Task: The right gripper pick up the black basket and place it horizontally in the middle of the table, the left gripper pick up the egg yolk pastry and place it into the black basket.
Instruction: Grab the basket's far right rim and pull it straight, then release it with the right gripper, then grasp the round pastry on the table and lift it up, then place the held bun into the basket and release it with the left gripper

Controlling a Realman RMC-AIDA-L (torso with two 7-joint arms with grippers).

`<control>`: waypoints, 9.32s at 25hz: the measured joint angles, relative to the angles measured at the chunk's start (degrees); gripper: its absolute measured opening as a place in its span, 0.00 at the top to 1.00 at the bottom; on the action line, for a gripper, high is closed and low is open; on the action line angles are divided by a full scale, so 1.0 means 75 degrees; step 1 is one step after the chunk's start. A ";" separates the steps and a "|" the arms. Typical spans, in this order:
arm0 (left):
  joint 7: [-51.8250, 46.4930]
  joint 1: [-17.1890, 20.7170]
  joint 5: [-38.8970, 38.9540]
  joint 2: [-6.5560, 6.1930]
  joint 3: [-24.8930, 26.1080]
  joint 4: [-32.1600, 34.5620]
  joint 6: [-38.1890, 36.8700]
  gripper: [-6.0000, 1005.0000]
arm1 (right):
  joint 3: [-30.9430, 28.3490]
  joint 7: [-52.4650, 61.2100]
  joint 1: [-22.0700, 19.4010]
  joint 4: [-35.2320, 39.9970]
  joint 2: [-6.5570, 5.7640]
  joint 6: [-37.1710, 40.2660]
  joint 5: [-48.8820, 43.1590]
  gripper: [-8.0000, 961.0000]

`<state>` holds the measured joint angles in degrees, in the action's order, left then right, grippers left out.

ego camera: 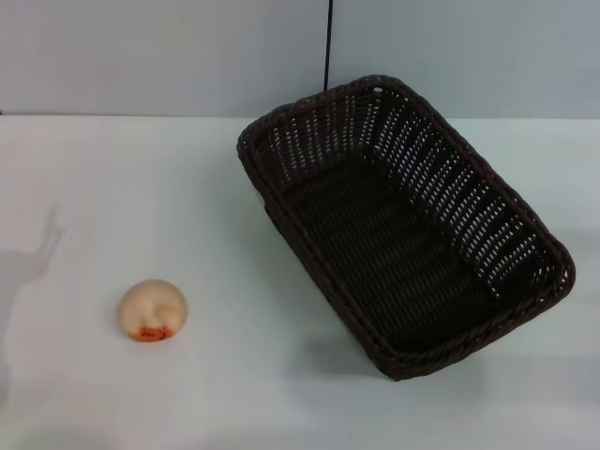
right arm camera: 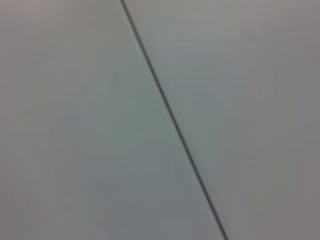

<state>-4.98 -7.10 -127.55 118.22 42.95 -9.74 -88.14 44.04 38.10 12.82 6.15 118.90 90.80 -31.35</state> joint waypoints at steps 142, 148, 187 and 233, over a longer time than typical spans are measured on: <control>-0.1891 0.0318 -0.0056 -0.0043 -0.0129 0.0933 -0.0458 0.15 | 0.4337 0.8645 0.4585 0.7941 0.0051 -0.1156 -1.4054 0.41; -0.2603 0.0084 -0.0058 -0.0162 -0.1350 0.1679 -0.0897 0.15 | 0.3974 0.9051 0.2547 1.0377 0.0021 -0.0931 -1.1992 0.19; -0.3845 -0.1175 -0.0065 0.0020 -0.7337 0.3815 -0.0138 0.15 | 0.2589 0.1777 -0.0965 0.1762 -0.0034 0.1671 0.0325 0.15; -0.3681 -0.1832 0.0276 -0.0003 -0.5350 0.2925 -0.3305 0.93 | 0.2369 0.1730 -0.0967 0.0915 0.0026 0.2113 0.0408 0.15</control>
<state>-32.59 -20.84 -125.48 118.20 2.83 12.20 -112.93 61.81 51.07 5.57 13.01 119.10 106.65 -28.29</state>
